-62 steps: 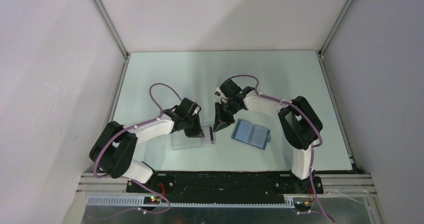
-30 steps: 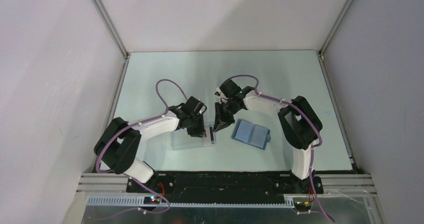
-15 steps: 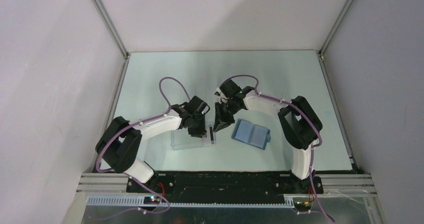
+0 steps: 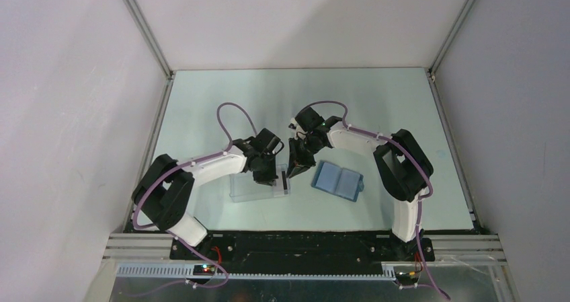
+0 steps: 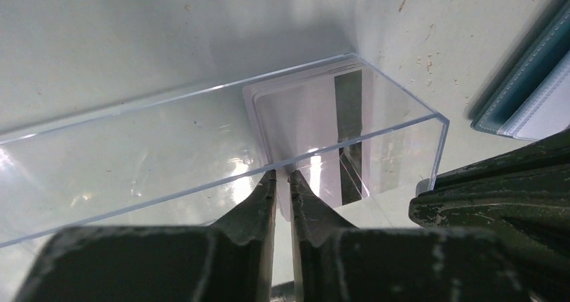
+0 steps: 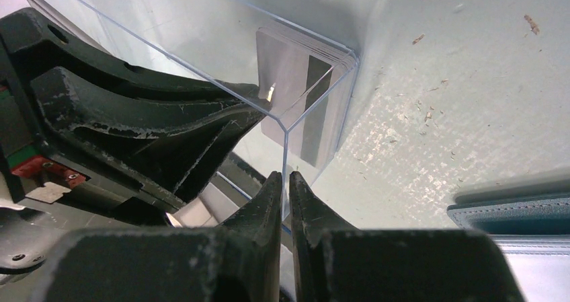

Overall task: Put the credit cards into the card holder
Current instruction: Pick up the credit card from the storage box.

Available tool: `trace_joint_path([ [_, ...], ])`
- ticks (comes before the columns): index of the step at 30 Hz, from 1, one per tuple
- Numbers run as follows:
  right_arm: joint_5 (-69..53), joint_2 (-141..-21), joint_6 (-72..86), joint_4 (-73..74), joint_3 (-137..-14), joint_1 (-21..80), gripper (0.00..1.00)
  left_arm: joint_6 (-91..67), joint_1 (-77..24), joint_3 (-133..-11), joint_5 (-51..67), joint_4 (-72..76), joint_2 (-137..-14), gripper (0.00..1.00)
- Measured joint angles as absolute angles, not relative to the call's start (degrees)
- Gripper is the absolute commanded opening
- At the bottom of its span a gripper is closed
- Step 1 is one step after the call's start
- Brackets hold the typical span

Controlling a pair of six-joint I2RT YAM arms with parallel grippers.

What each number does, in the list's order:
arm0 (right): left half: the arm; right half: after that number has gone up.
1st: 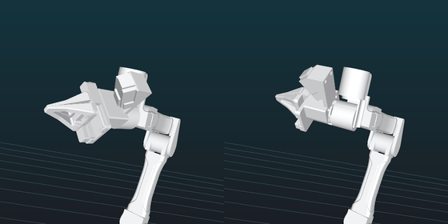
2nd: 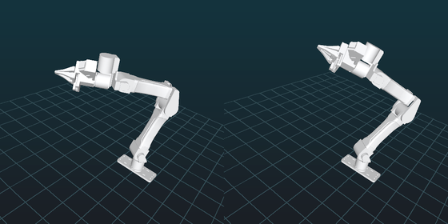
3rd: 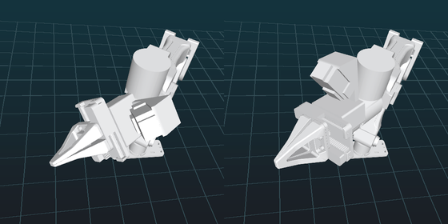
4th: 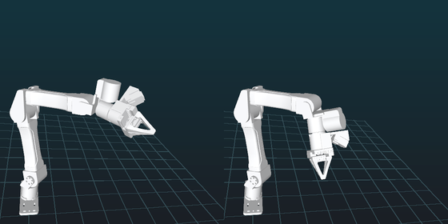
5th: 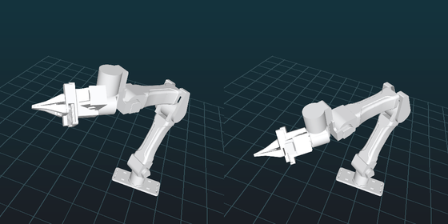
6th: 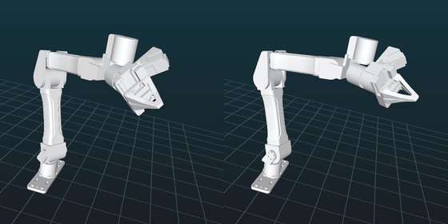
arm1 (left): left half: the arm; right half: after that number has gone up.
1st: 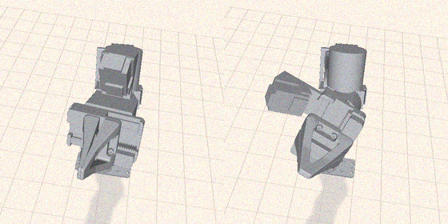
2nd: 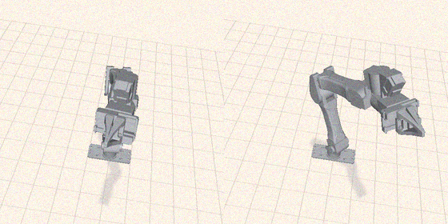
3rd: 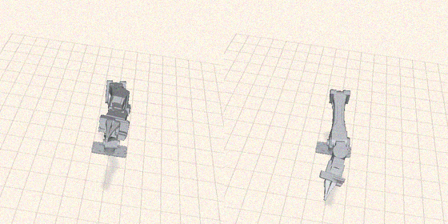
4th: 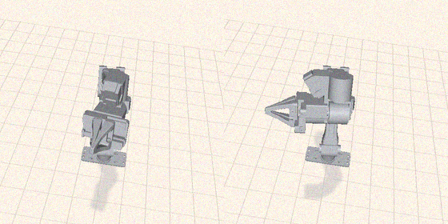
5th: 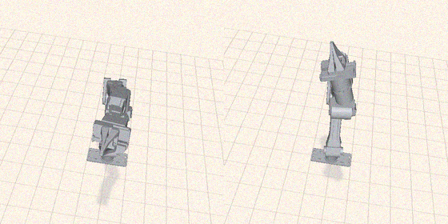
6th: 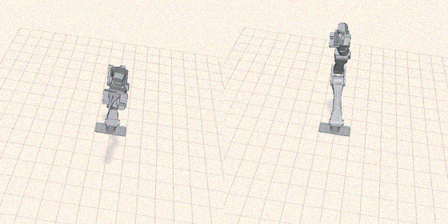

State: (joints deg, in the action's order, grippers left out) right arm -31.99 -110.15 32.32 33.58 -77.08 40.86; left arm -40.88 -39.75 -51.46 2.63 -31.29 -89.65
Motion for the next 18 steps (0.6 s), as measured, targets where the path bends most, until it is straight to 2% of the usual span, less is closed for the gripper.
trace_joint_path([
  [7,-32.0,-110.1,32.1,33.7,-77.1,40.9,0.1,-40.5,-39.8,-51.5,2.0,-32.1,-89.4,0.03],
  [18,-32.0,-110.1,31.9,33.7,-77.2,40.9,0.1,-41.0,-40.8,-52.4,2.9,-30.9,-86.5,0.02],
])
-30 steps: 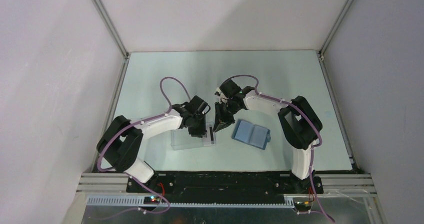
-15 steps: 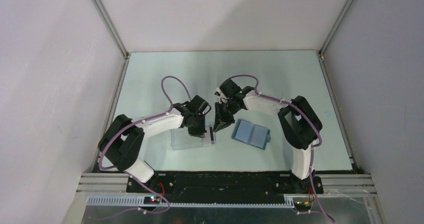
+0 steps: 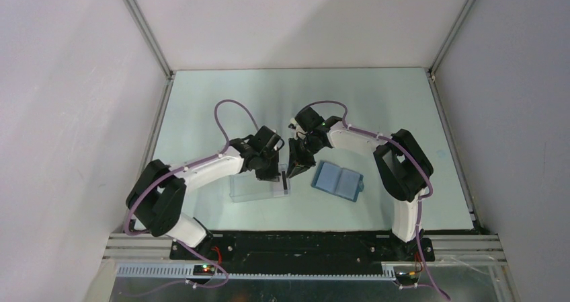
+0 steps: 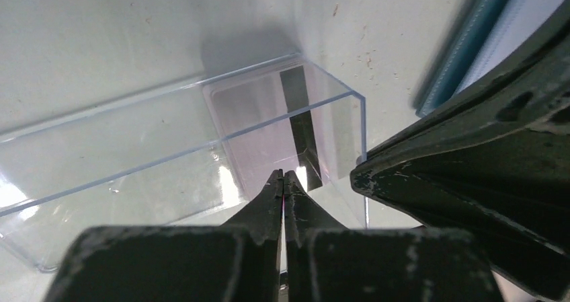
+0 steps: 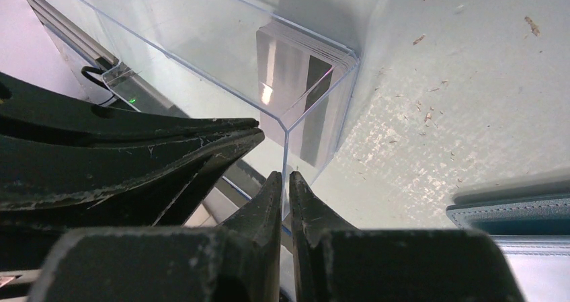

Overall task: Put the credit cards into the card holder
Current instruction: Pick up the credit card from the storage box.

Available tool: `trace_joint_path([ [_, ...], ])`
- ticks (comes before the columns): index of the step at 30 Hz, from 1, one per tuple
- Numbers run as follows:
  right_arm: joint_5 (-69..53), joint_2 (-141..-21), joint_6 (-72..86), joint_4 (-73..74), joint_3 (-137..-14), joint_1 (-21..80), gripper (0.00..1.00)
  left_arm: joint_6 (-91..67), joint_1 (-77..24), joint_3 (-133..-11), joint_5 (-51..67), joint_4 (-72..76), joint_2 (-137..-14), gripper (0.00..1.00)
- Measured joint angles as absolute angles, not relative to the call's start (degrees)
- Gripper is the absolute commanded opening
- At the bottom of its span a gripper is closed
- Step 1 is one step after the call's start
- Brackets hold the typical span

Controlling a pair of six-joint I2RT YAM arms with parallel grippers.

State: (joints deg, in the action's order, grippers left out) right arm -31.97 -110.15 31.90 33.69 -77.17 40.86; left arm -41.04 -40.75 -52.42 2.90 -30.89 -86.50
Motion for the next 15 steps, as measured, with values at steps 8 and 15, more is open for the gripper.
trace_joint_path([
  [8,-32.0,-110.1,31.9,33.7,-77.2,40.9,0.11,-41.6,-40.8,-52.4,3.1,-30.6,-86.3,0.36],
  [15,-32.0,-110.2,31.9,33.7,-77.2,40.9,0.11,-42.6,-40.8,-50.1,1.9,-30.7,-86.3,0.32],
])
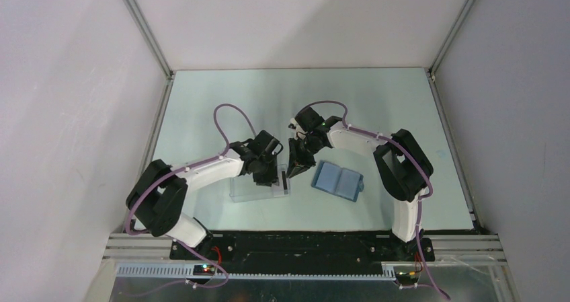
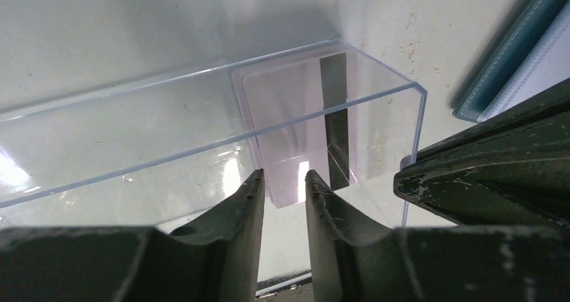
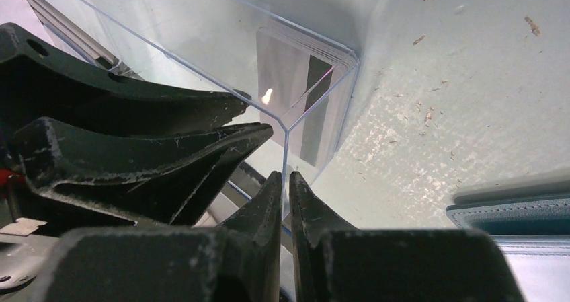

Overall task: Put the credit cards into the card holder
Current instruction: Pick up the credit card from the storage box.

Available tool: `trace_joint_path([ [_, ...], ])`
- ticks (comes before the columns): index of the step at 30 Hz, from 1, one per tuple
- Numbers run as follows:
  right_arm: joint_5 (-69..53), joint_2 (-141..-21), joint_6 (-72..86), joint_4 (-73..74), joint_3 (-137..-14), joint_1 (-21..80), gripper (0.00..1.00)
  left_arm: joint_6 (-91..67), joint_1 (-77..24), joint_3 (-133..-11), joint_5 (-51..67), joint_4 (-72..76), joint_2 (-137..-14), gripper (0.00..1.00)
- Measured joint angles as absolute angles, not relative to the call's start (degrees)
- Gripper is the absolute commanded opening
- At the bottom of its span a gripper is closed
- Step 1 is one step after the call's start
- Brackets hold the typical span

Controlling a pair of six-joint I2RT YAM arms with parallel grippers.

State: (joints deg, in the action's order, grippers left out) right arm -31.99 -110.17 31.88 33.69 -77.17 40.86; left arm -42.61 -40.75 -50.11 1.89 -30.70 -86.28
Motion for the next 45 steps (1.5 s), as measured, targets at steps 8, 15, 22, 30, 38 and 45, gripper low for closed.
trace_joint_path([
  [8,-32.0,-110.2,31.7,33.7,-77.2,40.9,0.11,-42.6,-40.8,-49.8,1.6,-30.7,-86.7,0.22],
  [15,-32.1,-110.2,31.5,33.7,-77.2,40.9,0.1,-42.5,-40.8,-49.8,1.6,-30.6,-87.9,0.28],
  [22,-32.2,-110.2,31.5,33.7,-77.2,40.9,0.1,-42.6,-40.8,-49.8,1.6,-30.6,-87.9,0.28],
  [30,-32.3,-110.2,31.5,33.7,-77.2,40.9,0.11,-42.5,-40.8,-50.2,1.6,-30.7,-88.7,0.17],
  [38,-32.4,-110.3,31.5,33.6,-77.2,40.9,0.11,-42.1,-40.9,-50.8,1.2,-32.1,-88.5,0.05],
  [45,-32.4,-110.3,31.5,33.6,-77.2,40.9,0.1,-42.1,-41.5,-51.7,1.8,-31.3,-87.7,0.05],
])
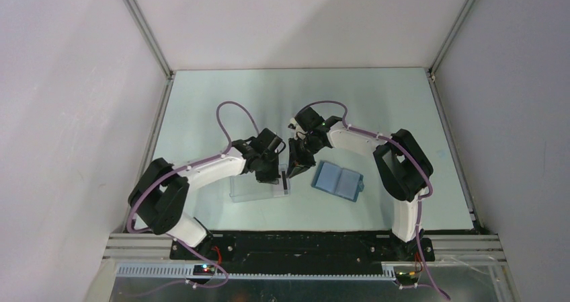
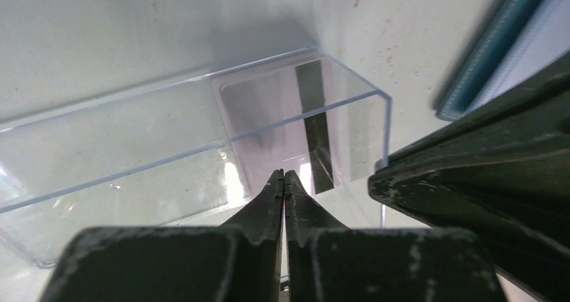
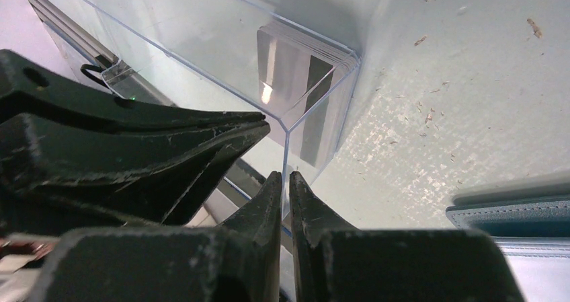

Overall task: Put the credit cards into the card holder
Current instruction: Pick up the credit card from the storage box.

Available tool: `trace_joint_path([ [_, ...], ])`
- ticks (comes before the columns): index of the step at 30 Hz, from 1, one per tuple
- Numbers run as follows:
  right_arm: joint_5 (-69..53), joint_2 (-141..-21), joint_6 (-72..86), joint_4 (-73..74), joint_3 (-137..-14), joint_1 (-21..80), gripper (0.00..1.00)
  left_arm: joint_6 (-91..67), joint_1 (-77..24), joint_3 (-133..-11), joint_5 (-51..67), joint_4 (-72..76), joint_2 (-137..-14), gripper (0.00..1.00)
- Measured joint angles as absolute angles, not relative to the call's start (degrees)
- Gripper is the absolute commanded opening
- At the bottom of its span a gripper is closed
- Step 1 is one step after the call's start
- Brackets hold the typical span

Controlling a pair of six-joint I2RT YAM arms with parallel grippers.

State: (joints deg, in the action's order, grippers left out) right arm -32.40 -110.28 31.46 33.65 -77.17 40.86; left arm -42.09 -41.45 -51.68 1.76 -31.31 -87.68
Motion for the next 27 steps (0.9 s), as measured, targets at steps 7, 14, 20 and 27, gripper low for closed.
trace_joint_path([
  [7,-32.4,-110.3,31.5,33.6,-77.2,40.9,0.11,-42.2,-41.5,-52.1,1.7,-30.5,-86.2,0.36],
  [14,-32.4,-110.3,31.4,33.6,-77.2,40.9,0.1,-44.0,-41.5,-51.0,1.0,-30.2,-86.2,0.38],
  [20,-32.5,-110.3,31.3,33.6,-77.2,40.9,0.11,-44.6,-41.5,-50.3,-0.2,-30.3,-86.6,0.33],
  [27,-32.5,-110.3,31.3,33.6,-77.2,40.9,0.11,-44.6,-41.5,-50.3,-0.9,-30.3,-88.8,0.3],
])
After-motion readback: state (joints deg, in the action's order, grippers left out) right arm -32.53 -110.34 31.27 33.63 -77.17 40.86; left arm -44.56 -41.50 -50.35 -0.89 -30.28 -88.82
